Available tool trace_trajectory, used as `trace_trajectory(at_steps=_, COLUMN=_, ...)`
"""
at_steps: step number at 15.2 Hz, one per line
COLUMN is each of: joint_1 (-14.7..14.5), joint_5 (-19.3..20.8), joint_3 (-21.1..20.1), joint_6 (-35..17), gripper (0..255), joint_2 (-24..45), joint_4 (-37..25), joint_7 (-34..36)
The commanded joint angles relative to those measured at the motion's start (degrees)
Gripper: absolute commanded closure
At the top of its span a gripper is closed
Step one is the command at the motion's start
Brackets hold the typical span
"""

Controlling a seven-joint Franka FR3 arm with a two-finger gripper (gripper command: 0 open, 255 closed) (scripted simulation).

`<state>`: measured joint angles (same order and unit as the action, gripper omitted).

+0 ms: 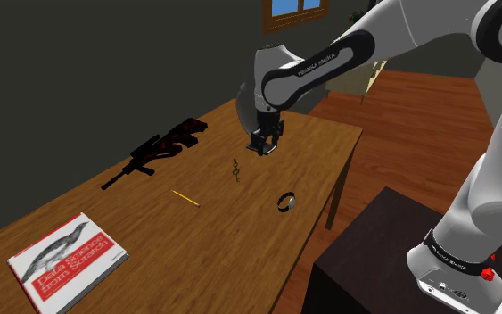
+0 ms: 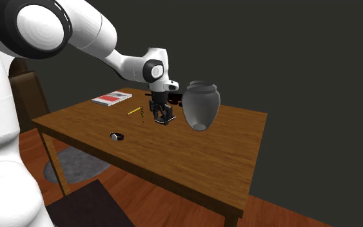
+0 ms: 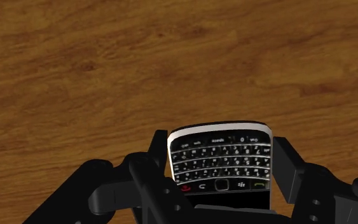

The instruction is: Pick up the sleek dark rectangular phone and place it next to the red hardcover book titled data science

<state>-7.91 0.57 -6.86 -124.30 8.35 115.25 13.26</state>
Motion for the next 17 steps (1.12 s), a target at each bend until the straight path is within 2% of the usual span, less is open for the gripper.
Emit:
trace_trajectory(at_steps=1, joint_1=0.0, joint_5=-0.1, joint_3=0.0, joint_6=1.5, gripper=255, joint_2=-0.7, joint_4=-0.7, joint_7=-0.1)
trace_trajectory(at_steps=7, joint_1=0.1, joint_5=-0.3, joint_3=0.0, joint_6=5.2, gripper=255, joint_2=-2.3, joint_4=-2.9, joint_7=-0.2)
trace_trajectory(at_steps=17, joint_1=-7.6, joint_5=2.0, joint_3=-5.1, joint_6=7.3, gripper=255, joint_2=4.5, joint_4=-11.7, joint_7=13.4)
